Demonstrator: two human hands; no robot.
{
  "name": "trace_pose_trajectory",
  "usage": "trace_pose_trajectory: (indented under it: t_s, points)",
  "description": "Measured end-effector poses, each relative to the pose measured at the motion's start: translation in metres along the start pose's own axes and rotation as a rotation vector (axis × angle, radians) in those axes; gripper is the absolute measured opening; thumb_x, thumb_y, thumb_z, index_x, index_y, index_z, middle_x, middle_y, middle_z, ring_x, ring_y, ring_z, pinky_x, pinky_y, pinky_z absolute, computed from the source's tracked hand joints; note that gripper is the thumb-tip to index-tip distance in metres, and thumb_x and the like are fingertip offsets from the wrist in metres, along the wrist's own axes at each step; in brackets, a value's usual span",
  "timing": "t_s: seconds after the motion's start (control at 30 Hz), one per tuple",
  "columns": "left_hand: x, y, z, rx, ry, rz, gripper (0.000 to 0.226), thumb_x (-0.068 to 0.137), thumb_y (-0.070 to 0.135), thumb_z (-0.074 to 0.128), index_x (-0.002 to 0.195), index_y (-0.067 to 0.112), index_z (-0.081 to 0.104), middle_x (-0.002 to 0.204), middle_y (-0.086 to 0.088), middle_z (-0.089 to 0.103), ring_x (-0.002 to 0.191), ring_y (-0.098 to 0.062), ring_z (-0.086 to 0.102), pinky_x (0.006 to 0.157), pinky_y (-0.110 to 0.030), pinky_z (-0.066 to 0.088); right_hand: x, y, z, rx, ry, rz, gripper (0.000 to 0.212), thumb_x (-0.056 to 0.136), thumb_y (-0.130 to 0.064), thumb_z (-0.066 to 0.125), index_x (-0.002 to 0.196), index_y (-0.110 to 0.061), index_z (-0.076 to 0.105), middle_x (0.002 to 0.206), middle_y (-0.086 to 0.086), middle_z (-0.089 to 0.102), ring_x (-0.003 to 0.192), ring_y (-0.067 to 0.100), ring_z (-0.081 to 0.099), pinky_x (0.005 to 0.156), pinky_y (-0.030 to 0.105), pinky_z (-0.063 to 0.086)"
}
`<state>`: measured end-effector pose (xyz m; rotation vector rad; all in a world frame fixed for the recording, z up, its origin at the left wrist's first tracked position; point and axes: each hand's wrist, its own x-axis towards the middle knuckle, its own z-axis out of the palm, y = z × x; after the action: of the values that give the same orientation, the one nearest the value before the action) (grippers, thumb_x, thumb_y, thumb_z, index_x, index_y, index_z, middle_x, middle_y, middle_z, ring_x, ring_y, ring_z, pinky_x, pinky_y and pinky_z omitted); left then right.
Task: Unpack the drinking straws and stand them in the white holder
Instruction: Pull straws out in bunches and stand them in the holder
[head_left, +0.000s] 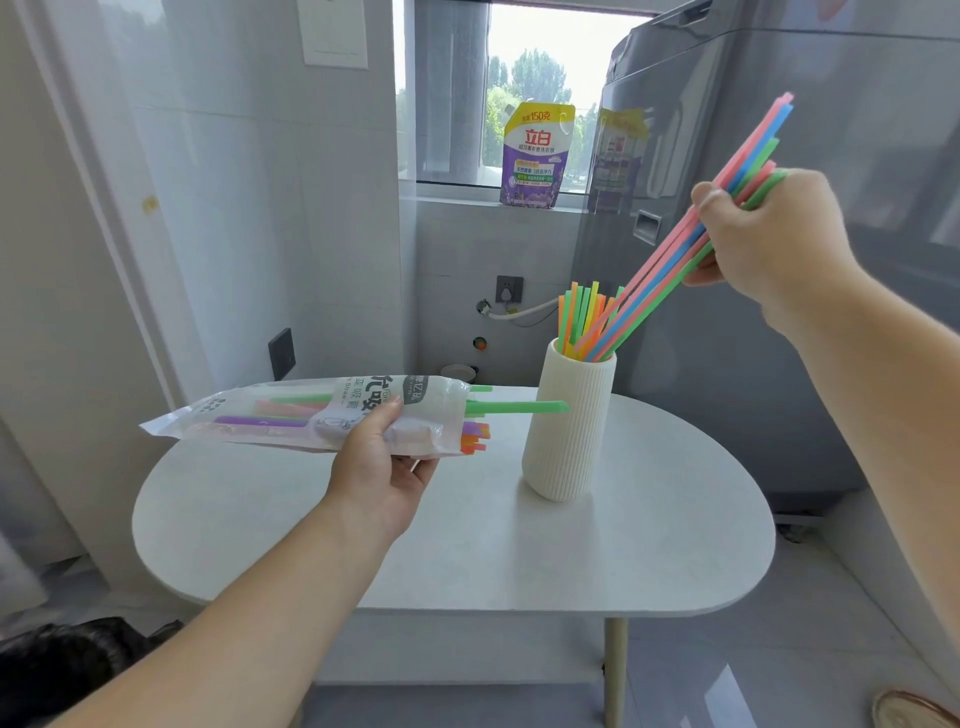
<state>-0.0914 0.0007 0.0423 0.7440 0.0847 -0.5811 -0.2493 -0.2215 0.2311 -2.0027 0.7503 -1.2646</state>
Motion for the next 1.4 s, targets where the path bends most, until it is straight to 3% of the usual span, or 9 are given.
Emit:
trace_pose_trajectory:
  t_s: [0.33, 0.43, 0.57, 0.7, 1.03, 1.17, 1.27, 1.33, 1.4]
  points:
    - [0.000, 0.000, 0.001, -0.012, 0.007, 0.006, 0.040, 0.093, 0.014, 0.068, 0.132, 0.019, 0.060, 0.085, -0.002, 0.081, 0.075, -0.017, 0.079, 0.059, -0.032, 0.063, 0.010, 0.001, 0.026, -0.125, -0.183, 0.061, 0.023, 0.098, -0.036, 0.062, 0.083, -0.019, 0.057, 0.082, 0.002, 0.071, 0.050, 0.008, 0.071, 0.040, 0.016, 0.052]
    - [0.000, 0.001, 0.001, -0.014, 0.003, 0.001, 0.038, 0.093, 0.014, 0.068, 0.130, 0.019, 0.061, 0.087, -0.002, 0.081, 0.076, -0.018, 0.079, 0.060, -0.032, 0.063, 0.008, 0.005, 0.039, -0.173, -0.263, 0.076, 0.022, 0.098, -0.035, 0.062, 0.096, -0.014, 0.061, 0.087, 0.004, 0.071, 0.052, 0.010, 0.072, 0.040, 0.017, 0.053]
    - [0.001, 0.000, 0.001, -0.005, -0.002, 0.002, 0.036, 0.093, 0.014, 0.067, 0.129, 0.019, 0.062, 0.082, 0.000, 0.081, 0.075, -0.016, 0.078, 0.060, -0.032, 0.064, 0.004, 0.012, 0.052, -0.230, -0.318, 0.052, 0.025, 0.092, -0.036, 0.070, 0.099, -0.012, 0.067, 0.089, 0.006, 0.074, 0.059, 0.015, 0.075, 0.055, 0.027, 0.062]
    - [0.000, 0.001, 0.001, 0.003, 0.007, 0.003, 0.041, 0.094, 0.014, 0.066, 0.134, 0.019, 0.060, 0.096, -0.003, 0.079, 0.085, -0.019, 0.077, 0.062, -0.032, 0.064, 0.001, 0.019, 0.055, -0.245, -0.311, 0.021, 0.025, 0.084, -0.037, 0.078, 0.084, -0.015, 0.067, 0.085, 0.005, 0.074, 0.060, 0.016, 0.076, 0.065, 0.036, 0.065]
    - [-0.002, -0.001, 0.001, -0.002, 0.006, -0.001, 0.043, 0.093, 0.014, 0.068, 0.135, 0.019, 0.059, 0.091, -0.002, 0.079, 0.075, -0.017, 0.078, 0.058, -0.031, 0.063, -0.017, 0.031, 0.056, -0.236, -0.200, -0.128, 0.024, 0.097, -0.022, 0.064, 0.120, -0.015, 0.065, 0.086, 0.001, 0.069, 0.070, 0.013, 0.066, 0.062, 0.024, 0.052]
    - [-0.001, -0.001, 0.001, 0.000, -0.007, -0.002, 0.042, 0.093, 0.014, 0.067, 0.135, 0.019, 0.060, 0.087, -0.001, 0.079, 0.074, -0.017, 0.078, 0.060, -0.032, 0.064, -0.034, 0.030, 0.054, -0.262, -0.115, -0.206, 0.020, 0.099, -0.021, 0.054, 0.107, -0.015, 0.072, 0.086, 0.000, 0.068, 0.069, 0.007, 0.058, 0.059, 0.017, 0.041]
    - [-0.002, -0.001, 0.001, -0.006, -0.010, 0.005, 0.043, 0.094, 0.014, 0.067, 0.136, 0.020, 0.059, 0.091, -0.001, 0.079, 0.076, -0.016, 0.078, 0.062, -0.032, 0.064, -0.058, 0.033, 0.051, -0.149, 0.020, -0.176, 0.027, 0.097, -0.025, 0.050, 0.080, -0.013, 0.067, 0.063, -0.005, 0.058, 0.054, 0.007, 0.047, 0.051, 0.023, 0.038]
    - [-0.003, -0.001, 0.002, -0.001, -0.024, 0.011, 0.044, 0.094, 0.014, 0.067, 0.136, 0.021, 0.058, 0.097, -0.001, 0.079, 0.078, -0.017, 0.078, 0.060, -0.032, 0.064, -0.080, 0.045, 0.057, -0.083, -0.029, -0.087, 0.035, 0.096, -0.030, 0.049, 0.071, -0.008, 0.057, 0.058, -0.002, 0.051, 0.049, 0.010, 0.039, 0.049, 0.028, 0.036]
    - [-0.006, -0.002, 0.004, 0.013, -0.046, 0.013, 0.043, 0.093, 0.014, 0.068, 0.135, 0.021, 0.060, 0.097, -0.001, 0.079, 0.078, -0.016, 0.079, 0.057, -0.030, 0.062, -0.105, 0.058, 0.065, -0.016, -0.165, 0.059, 0.038, 0.098, -0.040, 0.048, 0.077, -0.011, 0.059, 0.069, 0.002, 0.061, 0.056, 0.014, 0.052, 0.054, 0.033, 0.047]
